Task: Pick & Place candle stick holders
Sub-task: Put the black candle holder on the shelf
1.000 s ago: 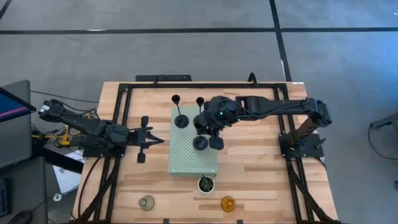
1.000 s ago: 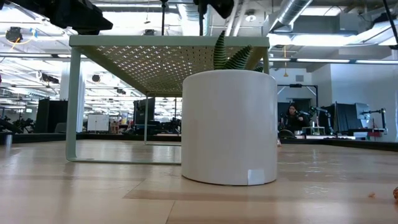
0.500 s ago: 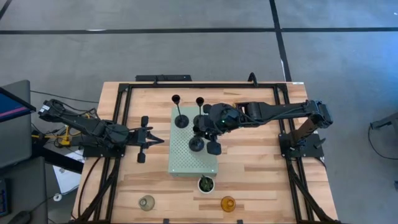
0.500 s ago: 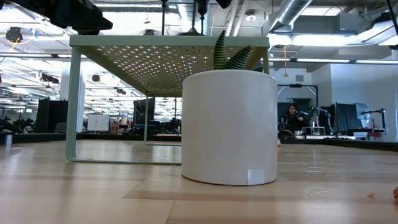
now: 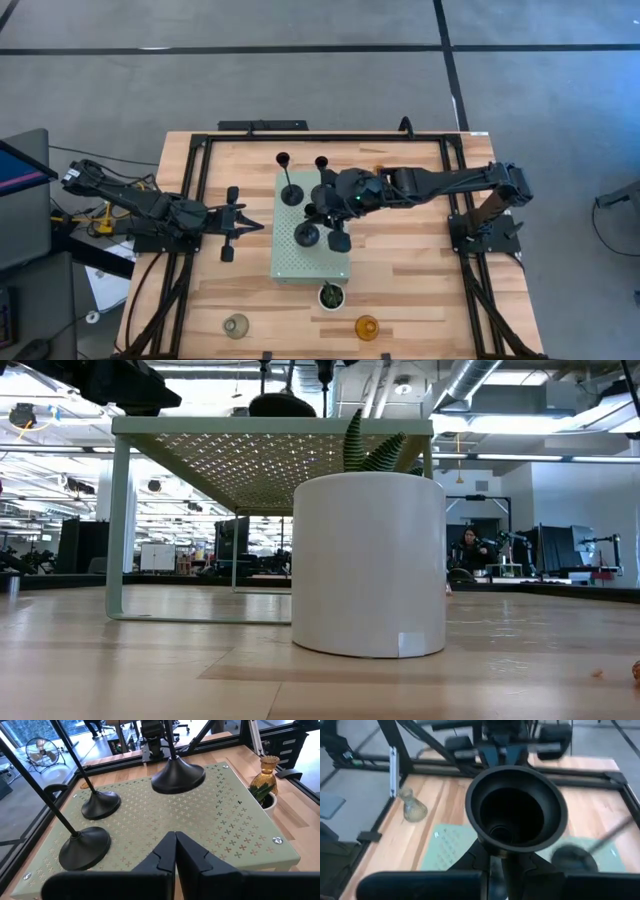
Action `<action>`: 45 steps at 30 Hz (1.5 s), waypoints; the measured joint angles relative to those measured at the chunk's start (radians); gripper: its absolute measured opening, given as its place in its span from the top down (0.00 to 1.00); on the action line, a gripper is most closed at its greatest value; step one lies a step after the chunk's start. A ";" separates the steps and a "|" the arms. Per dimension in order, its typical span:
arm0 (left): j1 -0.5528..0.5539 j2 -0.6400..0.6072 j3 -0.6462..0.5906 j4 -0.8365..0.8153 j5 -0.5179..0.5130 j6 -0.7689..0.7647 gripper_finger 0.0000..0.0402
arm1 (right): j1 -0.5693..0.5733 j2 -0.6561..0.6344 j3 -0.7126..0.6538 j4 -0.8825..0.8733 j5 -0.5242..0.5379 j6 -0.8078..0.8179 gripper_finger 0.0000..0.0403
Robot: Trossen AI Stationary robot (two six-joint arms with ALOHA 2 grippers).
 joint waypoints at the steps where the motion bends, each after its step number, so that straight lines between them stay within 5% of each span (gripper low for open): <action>1: 0.000 0.000 0.000 0.000 0.000 0.000 0.98 | 0.000 0.010 0.003 0.018 -0.008 0.000 0.96; 21: 0.000 0.009 -0.001 0.000 0.000 0.000 0.98 | -0.004 0.036 0.000 0.040 -0.036 -0.066 0.96; 45: 0.000 0.011 -0.001 0.000 0.000 -0.007 0.98 | -0.029 0.060 0.001 -0.001 0.128 -0.095 0.97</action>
